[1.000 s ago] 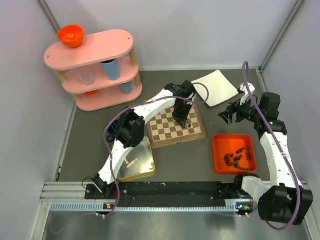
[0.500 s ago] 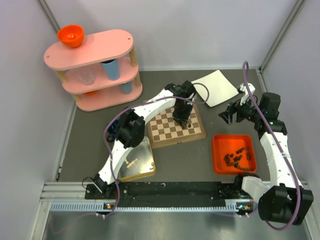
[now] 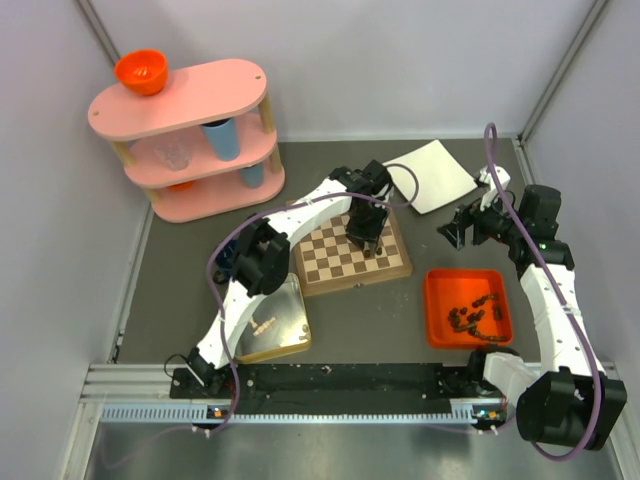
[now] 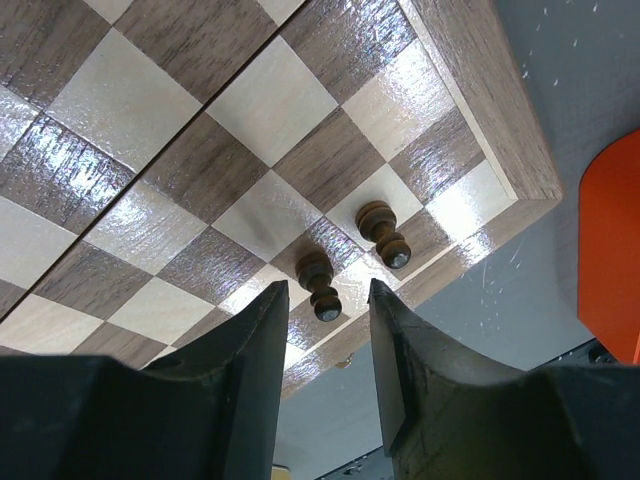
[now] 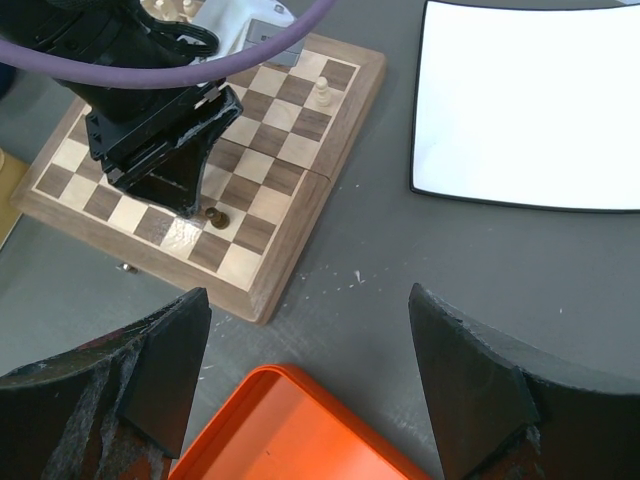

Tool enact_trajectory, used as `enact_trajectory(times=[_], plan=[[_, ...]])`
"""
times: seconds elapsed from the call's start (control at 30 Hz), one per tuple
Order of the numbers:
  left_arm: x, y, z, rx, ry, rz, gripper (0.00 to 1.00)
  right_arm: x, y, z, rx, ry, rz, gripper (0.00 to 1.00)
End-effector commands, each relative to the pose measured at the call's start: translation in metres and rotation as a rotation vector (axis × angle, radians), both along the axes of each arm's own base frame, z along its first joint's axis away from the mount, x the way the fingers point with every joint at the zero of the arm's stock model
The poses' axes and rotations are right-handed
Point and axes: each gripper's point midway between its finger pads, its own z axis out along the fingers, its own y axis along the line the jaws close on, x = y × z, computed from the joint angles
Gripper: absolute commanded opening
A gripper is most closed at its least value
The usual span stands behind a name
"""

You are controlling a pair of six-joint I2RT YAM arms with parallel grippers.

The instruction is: Set up the chess pieces on the board

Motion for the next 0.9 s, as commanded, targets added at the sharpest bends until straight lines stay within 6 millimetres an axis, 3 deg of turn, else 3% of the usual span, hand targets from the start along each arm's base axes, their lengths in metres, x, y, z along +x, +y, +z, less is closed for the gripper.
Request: enact_trajectory(times=[0.0,0.3,0.33,0.4,0.47,0.5,0.53,0.57,0.6,0.63,0.67,0.7,0.73,0.87], plan=[[0.012,-0.01,0.052,-0.103,-0.1,0.013,0.43,0.003,-0.002,0.006,-0.014,-0.031,0.002,0.8],[0.009,0.001,0.096,-0.164,-0.18,0.018,0.45,0.002,-0.002,0.002,-0.028,-0.028,0.017,0.8],[0.01,0.003,0.112,-0.193,-0.212,0.019,0.45,0.001,-0.001,0.001,-0.031,-0.031,0.028,0.8],[0.006,0.009,0.118,-0.205,-0.228,0.008,0.46,0.0,0.002,0.001,-0.03,-0.034,0.052,0.8],[0.007,0.015,0.148,-0.251,-0.314,0.002,0.48,-0.007,0.01,0.0,-0.014,-0.04,0.12,0.81],[0.001,0.022,0.14,-0.238,-0.315,-0.003,0.52,-0.01,0.014,-0.001,-0.005,-0.041,0.152,0.8],[-0.004,0.031,0.167,-0.281,-0.381,0.0,0.54,-0.017,0.021,-0.001,0.015,-0.049,0.213,0.81],[0.003,0.03,0.182,-0.326,-0.465,-0.014,0.56,-0.021,0.025,-0.001,0.025,-0.053,0.244,0.81],[-0.003,0.042,0.169,-0.303,-0.467,-0.011,0.58,-0.025,0.028,-0.001,0.034,-0.061,0.274,0.81],[-0.007,0.054,0.2,-0.35,-0.551,0.002,0.63,-0.032,0.034,0.0,0.046,-0.086,0.336,0.81],[-0.005,0.06,0.213,-0.378,-0.617,0.006,0.65,-0.036,0.035,-0.002,0.05,-0.088,0.357,0.81],[-0.01,0.072,0.199,-0.361,-0.622,0.007,0.67,-0.039,0.036,-0.004,0.049,-0.091,0.37,0.82],[-0.015,0.09,0.227,-0.399,-0.713,0.008,0.73,-0.041,0.037,-0.005,0.036,-0.108,0.388,0.82],[-0.022,0.15,0.248,-0.402,-0.95,0.09,0.99,-0.051,0.032,-0.012,-0.007,-0.06,0.371,0.85]])
